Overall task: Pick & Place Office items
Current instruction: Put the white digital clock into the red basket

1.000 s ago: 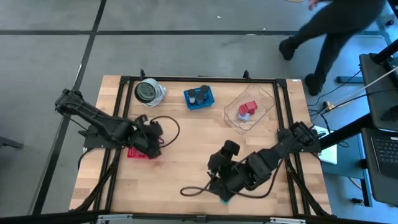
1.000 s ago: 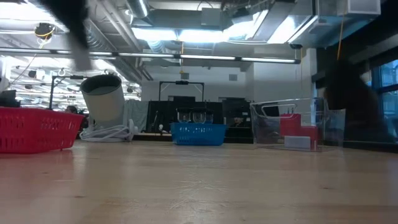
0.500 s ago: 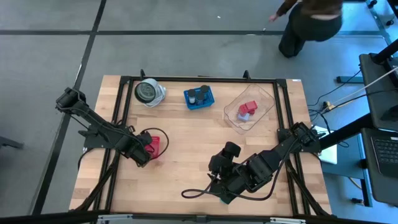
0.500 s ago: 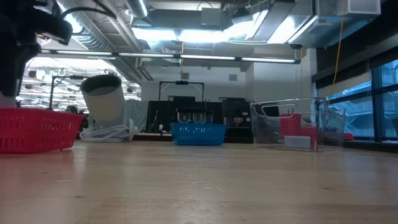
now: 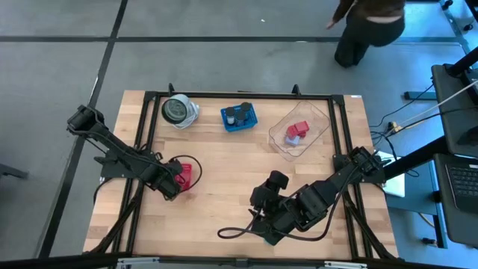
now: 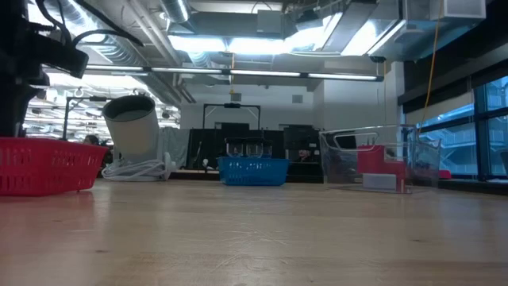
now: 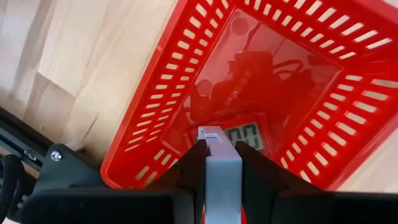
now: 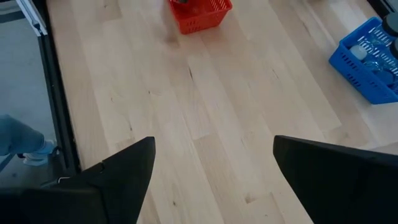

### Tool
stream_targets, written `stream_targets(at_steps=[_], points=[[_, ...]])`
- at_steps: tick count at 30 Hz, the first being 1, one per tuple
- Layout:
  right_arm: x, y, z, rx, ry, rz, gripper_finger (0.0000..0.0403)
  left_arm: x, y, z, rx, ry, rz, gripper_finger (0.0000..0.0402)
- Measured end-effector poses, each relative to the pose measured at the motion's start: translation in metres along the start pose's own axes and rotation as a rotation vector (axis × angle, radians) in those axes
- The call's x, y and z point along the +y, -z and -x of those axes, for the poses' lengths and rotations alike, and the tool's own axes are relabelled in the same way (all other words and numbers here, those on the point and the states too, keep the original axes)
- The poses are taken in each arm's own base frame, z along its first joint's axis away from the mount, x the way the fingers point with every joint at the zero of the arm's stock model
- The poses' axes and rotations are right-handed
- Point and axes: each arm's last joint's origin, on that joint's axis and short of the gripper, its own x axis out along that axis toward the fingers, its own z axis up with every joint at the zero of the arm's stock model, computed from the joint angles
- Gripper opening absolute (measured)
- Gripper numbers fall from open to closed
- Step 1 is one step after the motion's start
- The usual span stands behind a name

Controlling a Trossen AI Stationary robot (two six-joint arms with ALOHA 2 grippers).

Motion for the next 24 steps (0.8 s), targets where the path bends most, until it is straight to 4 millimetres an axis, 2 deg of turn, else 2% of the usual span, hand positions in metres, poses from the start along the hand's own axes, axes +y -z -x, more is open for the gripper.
stream_targets(at_steps=[11,24], points=[[0.0002,-0.0001,-0.0001,-0.001,-0.002,-0.001,0.0329,0.0003,0.0001,-0.0005,-0.003,-0.004,-0.001,0.0086],[0.0003,0.0,-0.0001,0.002,-0.005,-0.005,0.0329,-0.0002,-0.0002,0.0011,0.005,0.003,0.009,0.016]])
